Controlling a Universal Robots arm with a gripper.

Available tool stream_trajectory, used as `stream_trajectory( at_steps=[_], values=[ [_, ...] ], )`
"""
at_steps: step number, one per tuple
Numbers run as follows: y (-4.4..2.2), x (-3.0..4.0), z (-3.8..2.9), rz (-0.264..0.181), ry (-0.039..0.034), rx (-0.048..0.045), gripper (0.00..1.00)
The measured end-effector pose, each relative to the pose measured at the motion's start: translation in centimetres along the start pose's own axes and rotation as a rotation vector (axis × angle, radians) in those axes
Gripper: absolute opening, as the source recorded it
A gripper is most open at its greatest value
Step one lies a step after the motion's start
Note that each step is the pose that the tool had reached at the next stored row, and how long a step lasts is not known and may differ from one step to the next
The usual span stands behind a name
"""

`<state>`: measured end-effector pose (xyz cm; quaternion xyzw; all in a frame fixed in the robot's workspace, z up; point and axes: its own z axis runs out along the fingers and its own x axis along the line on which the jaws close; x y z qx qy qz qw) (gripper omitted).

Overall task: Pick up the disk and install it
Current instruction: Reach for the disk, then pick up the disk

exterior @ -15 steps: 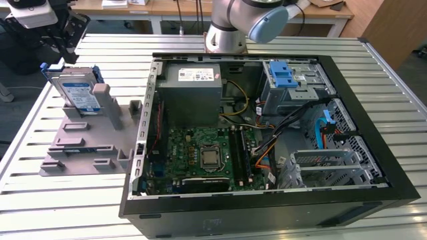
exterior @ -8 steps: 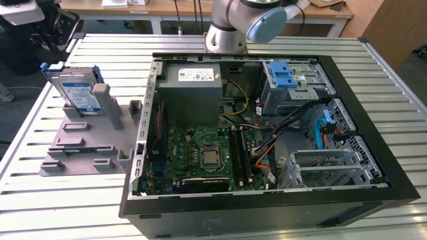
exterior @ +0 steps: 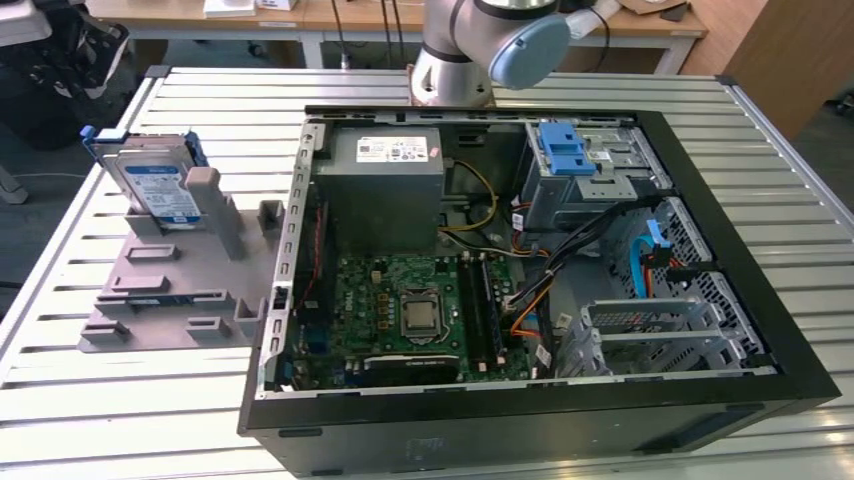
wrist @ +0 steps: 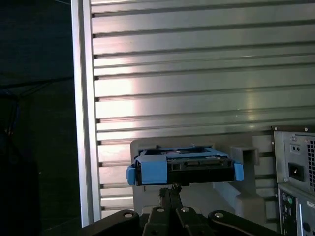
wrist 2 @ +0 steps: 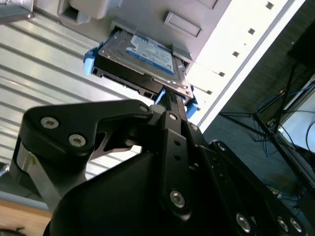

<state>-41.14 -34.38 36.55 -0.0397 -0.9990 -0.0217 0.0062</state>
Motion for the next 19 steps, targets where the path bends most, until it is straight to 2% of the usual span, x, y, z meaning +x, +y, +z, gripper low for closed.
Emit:
stream_trajectory(
  at_steps=[14,17,19],
  values=[
    [0.00,0.03,0.00,-0.002,0.0000,0.0000,0.11],
    [0.00,0.04,0.00,-0.022,0.0010,0.0003,0.11],
    [0.00,0.04,0.01,-0.052,0.0021,0.0007,0.11]
  ],
)
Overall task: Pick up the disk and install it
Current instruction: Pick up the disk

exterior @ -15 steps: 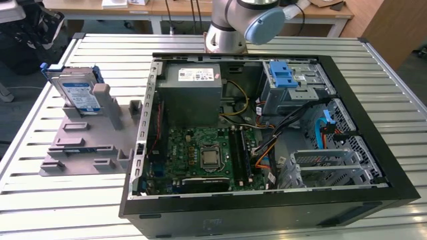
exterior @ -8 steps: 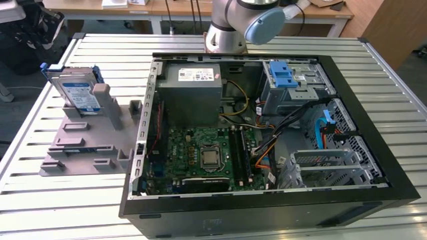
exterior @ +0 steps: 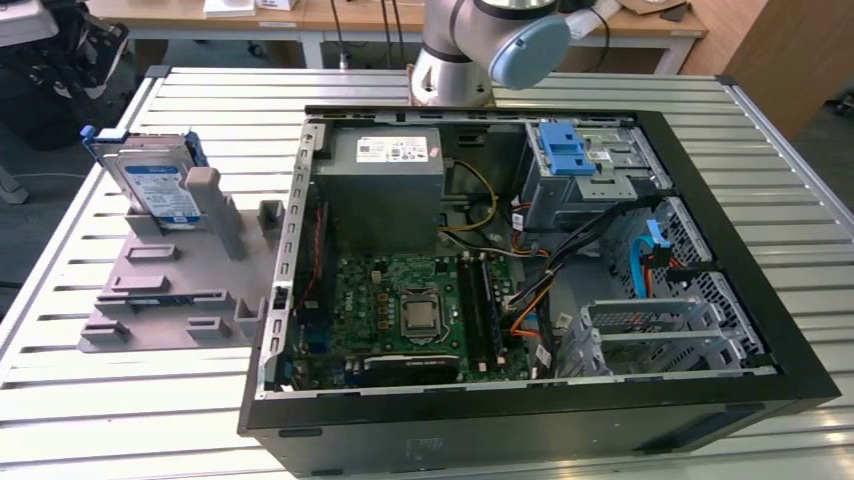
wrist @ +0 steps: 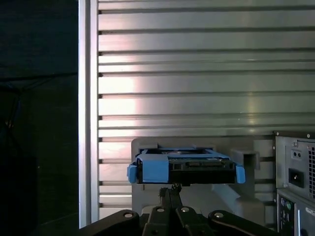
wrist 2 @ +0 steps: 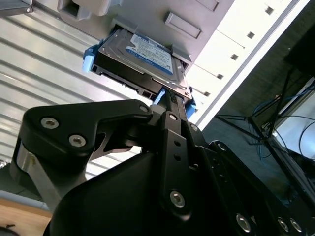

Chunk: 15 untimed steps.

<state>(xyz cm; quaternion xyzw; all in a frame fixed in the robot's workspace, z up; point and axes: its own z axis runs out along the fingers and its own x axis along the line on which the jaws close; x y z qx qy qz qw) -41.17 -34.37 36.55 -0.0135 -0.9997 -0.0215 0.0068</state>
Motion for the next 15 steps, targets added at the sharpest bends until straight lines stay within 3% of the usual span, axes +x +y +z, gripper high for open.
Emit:
stream_trajectory(
  at_steps=[15],
  values=[
    [-0.01,-0.01,0.17,-0.213,0.0063,0.0032,0.11]
  ],
)
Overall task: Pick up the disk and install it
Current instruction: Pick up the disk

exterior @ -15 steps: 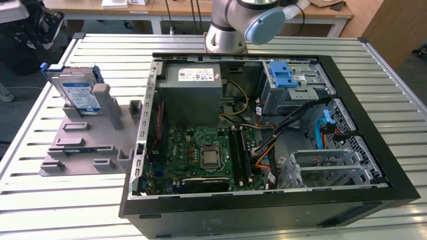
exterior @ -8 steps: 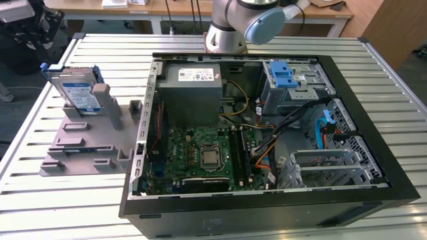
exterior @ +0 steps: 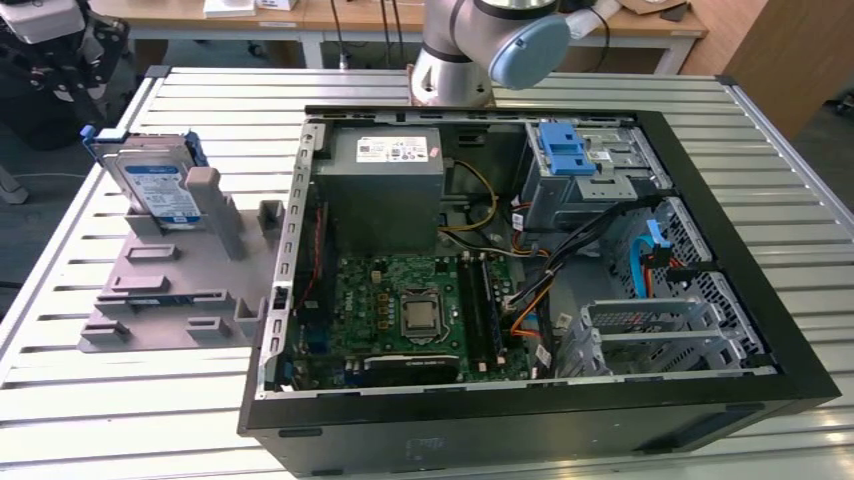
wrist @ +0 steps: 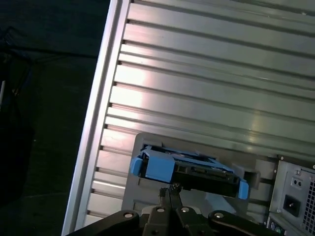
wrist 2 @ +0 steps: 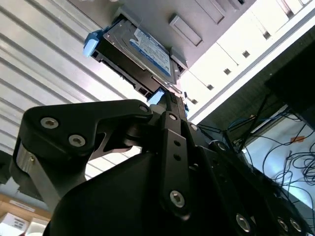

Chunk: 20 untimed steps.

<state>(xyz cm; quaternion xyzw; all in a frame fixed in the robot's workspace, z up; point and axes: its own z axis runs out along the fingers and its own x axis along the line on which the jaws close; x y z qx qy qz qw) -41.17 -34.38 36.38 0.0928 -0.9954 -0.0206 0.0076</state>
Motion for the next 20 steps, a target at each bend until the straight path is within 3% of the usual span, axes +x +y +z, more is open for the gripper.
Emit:
stream_trajectory(
  at_steps=[6,20],
  values=[
    [0.00,0.00,0.07,-0.062,-0.0058,0.0022,0.11],
    [-0.01,0.00,0.30,-0.309,0.0044,0.0040,0.11]
  ],
)
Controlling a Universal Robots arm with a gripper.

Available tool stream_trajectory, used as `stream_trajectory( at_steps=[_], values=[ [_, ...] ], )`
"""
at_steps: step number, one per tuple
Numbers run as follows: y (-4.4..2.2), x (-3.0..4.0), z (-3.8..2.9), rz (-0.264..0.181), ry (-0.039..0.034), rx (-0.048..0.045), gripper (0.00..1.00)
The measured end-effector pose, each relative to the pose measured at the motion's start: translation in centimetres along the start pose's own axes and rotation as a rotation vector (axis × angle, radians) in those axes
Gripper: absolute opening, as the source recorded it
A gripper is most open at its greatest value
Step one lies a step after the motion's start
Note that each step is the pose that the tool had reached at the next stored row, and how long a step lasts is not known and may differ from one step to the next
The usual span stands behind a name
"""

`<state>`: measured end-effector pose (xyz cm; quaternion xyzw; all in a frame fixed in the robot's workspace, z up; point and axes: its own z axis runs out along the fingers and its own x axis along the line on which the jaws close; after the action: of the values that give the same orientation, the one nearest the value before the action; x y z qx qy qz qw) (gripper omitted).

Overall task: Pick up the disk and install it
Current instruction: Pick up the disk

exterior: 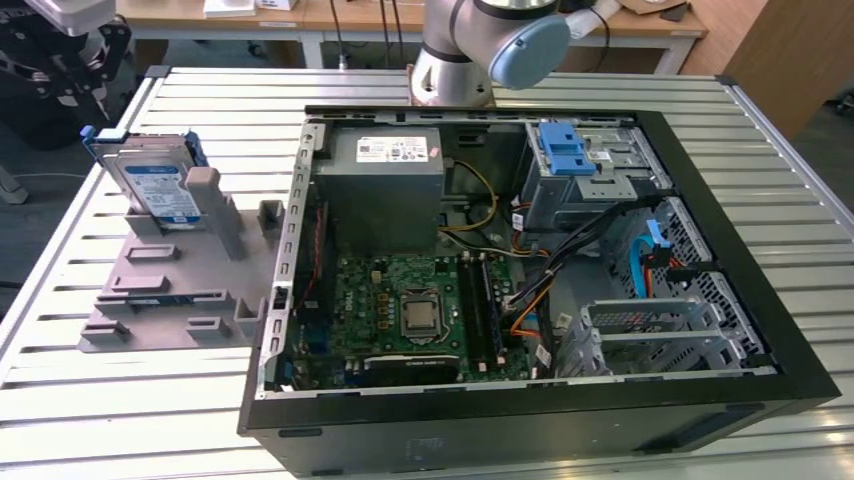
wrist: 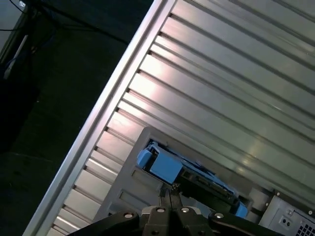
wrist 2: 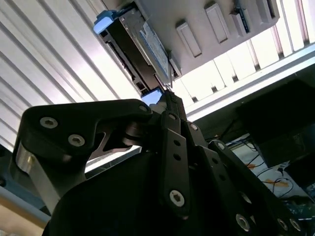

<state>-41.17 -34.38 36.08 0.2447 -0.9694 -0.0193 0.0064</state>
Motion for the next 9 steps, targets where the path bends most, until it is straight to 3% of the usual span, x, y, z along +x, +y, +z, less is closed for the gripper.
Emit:
stream_trajectory(
  at_steps=[7,9],
  values=[
    [0.00,0.00,0.09,-0.125,0.0046,0.0005,0.11],
    [0.00,0.00,0.09,-0.126,0.0048,0.0005,0.11]
  ],
)
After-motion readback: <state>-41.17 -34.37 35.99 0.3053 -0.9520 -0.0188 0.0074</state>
